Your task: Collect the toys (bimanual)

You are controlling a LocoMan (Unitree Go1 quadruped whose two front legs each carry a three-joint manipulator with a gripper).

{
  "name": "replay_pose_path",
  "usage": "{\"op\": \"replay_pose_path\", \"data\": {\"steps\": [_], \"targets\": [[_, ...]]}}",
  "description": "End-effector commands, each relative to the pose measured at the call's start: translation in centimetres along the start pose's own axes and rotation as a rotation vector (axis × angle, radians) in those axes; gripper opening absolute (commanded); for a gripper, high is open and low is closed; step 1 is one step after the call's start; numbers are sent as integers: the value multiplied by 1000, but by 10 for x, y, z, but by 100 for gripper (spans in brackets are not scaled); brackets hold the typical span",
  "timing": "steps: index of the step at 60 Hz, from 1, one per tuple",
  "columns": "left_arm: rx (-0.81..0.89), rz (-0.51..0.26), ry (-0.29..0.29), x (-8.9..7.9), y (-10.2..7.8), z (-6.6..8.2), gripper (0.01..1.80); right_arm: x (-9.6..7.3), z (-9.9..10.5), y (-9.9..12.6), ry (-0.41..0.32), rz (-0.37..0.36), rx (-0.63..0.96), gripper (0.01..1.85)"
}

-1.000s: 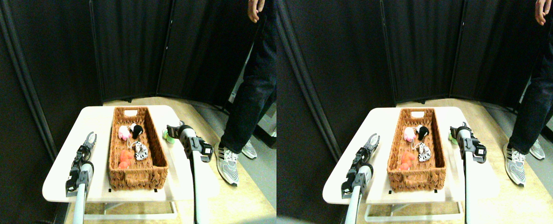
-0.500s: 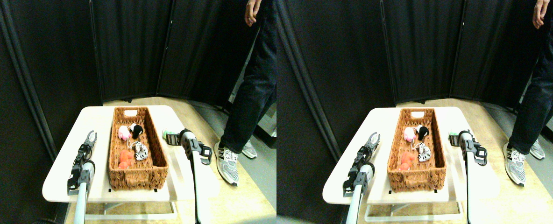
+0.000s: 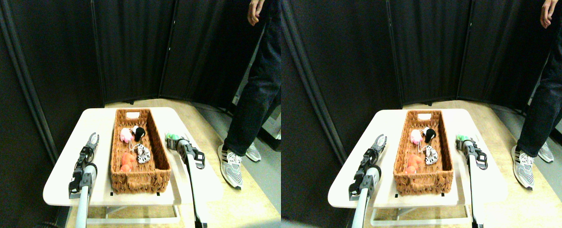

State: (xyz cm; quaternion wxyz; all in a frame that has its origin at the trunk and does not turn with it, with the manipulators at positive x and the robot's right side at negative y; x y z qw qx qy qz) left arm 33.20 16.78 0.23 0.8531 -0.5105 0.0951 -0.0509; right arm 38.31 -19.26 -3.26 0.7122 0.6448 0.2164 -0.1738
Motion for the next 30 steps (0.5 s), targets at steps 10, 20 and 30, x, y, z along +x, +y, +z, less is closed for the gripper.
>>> {"op": "replay_pose_path", "data": {"steps": [10, 20, 30], "targets": [[17, -31, -24, 5, -6, 1, 1, 12, -1, -8, -28, -28, 9, 51], [15, -34, -18, 8, -5, 3, 1, 16, -1, -8, -40, -20, 24, 28], [17, -29, -28, 9, -4, 3, 1, 17, -5, -6, -112, -15, 3, 1]]}}
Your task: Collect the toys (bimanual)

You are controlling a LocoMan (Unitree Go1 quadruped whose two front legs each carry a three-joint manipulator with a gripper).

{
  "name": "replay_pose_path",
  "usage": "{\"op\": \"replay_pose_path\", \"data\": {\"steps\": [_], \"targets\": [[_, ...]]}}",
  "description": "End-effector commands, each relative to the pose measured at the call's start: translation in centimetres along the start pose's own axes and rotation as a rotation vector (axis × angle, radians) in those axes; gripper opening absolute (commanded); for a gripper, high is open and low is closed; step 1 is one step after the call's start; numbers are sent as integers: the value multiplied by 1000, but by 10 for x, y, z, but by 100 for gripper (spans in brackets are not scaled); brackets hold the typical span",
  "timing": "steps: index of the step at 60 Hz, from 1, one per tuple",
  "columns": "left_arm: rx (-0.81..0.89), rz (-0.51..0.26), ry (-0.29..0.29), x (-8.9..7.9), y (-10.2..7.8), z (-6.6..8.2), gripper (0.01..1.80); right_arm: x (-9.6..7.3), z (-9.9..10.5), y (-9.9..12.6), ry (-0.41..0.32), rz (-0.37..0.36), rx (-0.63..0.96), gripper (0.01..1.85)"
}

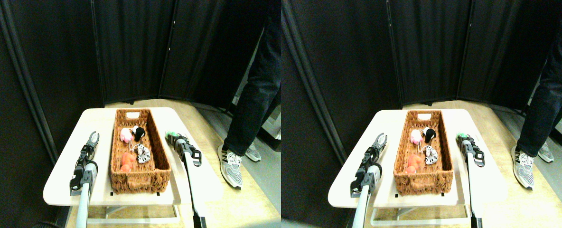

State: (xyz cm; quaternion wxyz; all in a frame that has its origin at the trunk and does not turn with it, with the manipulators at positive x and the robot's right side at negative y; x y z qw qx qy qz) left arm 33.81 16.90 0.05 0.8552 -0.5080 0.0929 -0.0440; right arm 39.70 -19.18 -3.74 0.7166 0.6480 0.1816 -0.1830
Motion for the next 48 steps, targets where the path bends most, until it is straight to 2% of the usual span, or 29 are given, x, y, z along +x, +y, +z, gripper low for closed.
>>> {"op": "replay_pose_path", "data": {"steps": [1, 10, 12, 15, 25, 32, 48], "targets": [[12, -39, -17, 3, -7, 2, 1, 2, -5, -10, -50, -49, -14, 1], [19, -43, -14, 4, -5, 2, 1, -2, -5, -4, -59, -31, -14, 1], [9, -39, -11, 4, -5, 3, 1, -8, -5, 4, -60, 3, -20, 1], [12, -39, -15, 4, -5, 3, 1, -11, -6, 10, -63, 13, -26, 1], [-2, -48, 0, 6, -3, 3, 1, -22, -7, 37, -22, 170, -182, 1], [13, -50, -7, 6, -3, 1, 1, -30, -10, 51, -24, 231, -173, 1], [12, -58, -3, 5, -4, -1, 1, -34, -16, 55, -33, 347, -190, 1]]}}
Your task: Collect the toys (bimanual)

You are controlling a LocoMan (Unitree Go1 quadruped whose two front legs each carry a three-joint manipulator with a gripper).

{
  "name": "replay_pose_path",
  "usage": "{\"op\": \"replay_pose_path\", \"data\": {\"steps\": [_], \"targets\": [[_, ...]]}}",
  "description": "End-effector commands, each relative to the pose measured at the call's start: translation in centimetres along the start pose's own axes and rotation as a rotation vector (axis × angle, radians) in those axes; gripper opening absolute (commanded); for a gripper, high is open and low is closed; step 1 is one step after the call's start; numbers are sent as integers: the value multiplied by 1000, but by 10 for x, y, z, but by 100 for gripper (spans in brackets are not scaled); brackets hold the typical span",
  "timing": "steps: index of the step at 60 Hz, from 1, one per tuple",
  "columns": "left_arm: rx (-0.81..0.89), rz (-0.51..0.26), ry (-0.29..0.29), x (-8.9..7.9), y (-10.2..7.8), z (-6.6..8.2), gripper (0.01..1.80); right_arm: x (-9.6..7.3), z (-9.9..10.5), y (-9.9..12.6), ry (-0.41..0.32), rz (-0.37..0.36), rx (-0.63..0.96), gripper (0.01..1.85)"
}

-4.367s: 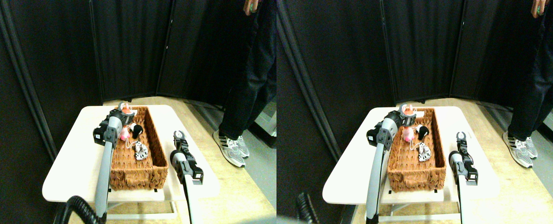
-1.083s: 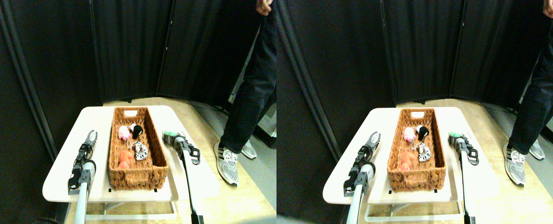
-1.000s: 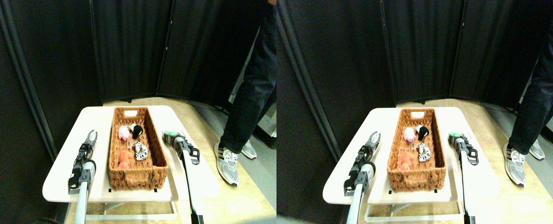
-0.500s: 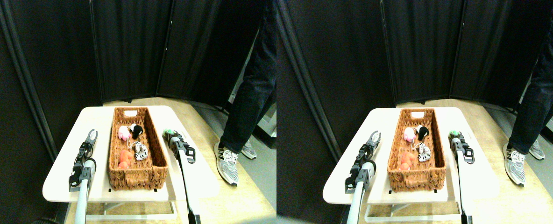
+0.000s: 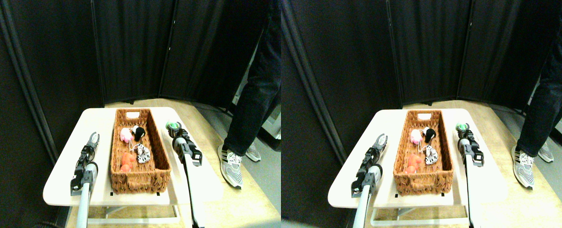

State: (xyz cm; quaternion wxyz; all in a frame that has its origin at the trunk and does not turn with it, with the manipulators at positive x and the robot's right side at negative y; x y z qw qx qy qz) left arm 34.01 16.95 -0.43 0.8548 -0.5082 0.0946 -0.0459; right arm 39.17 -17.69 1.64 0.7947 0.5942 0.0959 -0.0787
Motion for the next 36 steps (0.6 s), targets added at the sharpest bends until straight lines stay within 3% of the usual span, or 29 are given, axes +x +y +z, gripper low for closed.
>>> {"op": "replay_pose_path", "data": {"steps": [1, 16, 36], "targets": [[2, -53, -6, 2, -9, 0, 1, 0, -5, 11, -1, 84, -1, 1], [19, -55, -16, 0, -12, -3, 1, 1, -20, 15, 14, 259, 5, 1], [14, -55, -18, -4, -10, 1, 1, -4, -34, 34, 42, 307, -92, 1]]}}
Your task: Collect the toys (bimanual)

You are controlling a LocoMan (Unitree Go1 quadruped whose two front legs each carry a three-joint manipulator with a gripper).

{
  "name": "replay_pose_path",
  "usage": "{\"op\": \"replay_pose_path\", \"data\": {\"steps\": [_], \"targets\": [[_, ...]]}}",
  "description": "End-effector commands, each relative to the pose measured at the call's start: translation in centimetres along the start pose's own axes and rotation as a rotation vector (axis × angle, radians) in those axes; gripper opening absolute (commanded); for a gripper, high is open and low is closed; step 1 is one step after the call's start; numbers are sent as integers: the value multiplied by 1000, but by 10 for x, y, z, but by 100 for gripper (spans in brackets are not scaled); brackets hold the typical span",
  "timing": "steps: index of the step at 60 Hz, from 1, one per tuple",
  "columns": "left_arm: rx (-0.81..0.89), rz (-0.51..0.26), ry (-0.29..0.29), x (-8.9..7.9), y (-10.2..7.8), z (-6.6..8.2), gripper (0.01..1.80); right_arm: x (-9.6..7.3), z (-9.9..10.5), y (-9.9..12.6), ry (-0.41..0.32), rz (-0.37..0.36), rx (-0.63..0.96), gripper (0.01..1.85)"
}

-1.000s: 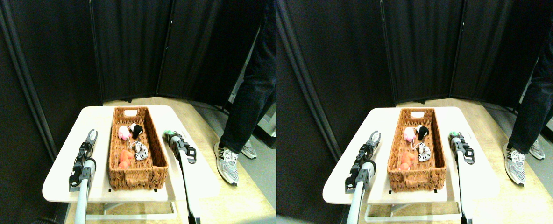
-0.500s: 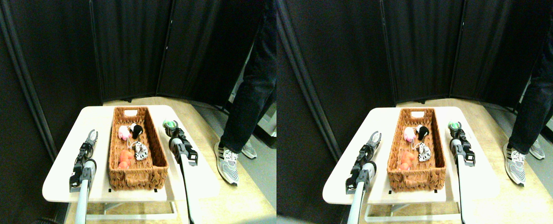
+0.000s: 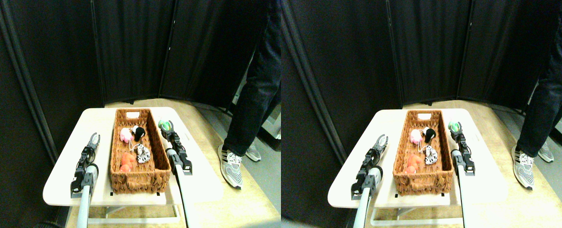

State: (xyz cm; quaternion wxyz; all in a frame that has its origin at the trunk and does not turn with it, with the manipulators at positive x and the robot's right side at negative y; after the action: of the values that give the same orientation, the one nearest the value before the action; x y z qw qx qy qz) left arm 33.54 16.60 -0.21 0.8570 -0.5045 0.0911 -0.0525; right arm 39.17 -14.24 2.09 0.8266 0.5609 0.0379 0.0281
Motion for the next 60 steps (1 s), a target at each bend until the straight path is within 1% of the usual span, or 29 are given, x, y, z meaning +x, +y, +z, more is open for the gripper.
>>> {"op": "replay_pose_path", "data": {"steps": [1, 5, 6, 13, 16, 23, 31, 34, 36, 38, 41, 50, 57, 60], "targets": [[6, -40, -20, 0, -6, 4, 1, 3, 1, 23, 20, 73, 0, 1], [5, -41, -20, 0, -5, 5, 1, 3, 2, 28, 24, 61, -22, 1], [0, -47, -14, 0, -5, 5, 1, 3, 3, 30, 19, 60, -49, 1], [3, -40, -23, 0, -4, 5, 1, 4, 6, 38, 36, 79, -56, 1], [-17, -47, -12, 1, -4, 5, 1, 5, 11, 41, 34, 81, -60, 1], [-21, -53, -10, 1, -4, 5, 1, 7, 19, 43, 20, 90, -103, 1], [-9, -46, -12, 2, -6, 6, 1, 9, 22, 48, 31, 98, -94, 1], [-4, -46, -13, 2, -6, 6, 1, 9, 21, 52, 32, 104, -100, 1], [-5, -46, -10, 2, -7, 6, 1, 10, 19, 56, 59, 115, -87, 1], [-5, -46, -10, 2, -7, 6, 1, 10, 19, 57, 66, 120, -92, 1], [-17, -47, -14, 3, -7, 7, 1, 11, 17, 63, 97, 133, -92, 1], [-29, -59, 1, 2, -7, 7, 1, 11, 7, 78, 117, 140, -106, 1], [-3, -62, -19, 0, -7, 9, 1, 12, -2, 88, 122, 152, -98, 1], [-3, -59, -22, -1, -7, 10, 1, 13, -7, 92, 149, 168, -107, 1]]}}
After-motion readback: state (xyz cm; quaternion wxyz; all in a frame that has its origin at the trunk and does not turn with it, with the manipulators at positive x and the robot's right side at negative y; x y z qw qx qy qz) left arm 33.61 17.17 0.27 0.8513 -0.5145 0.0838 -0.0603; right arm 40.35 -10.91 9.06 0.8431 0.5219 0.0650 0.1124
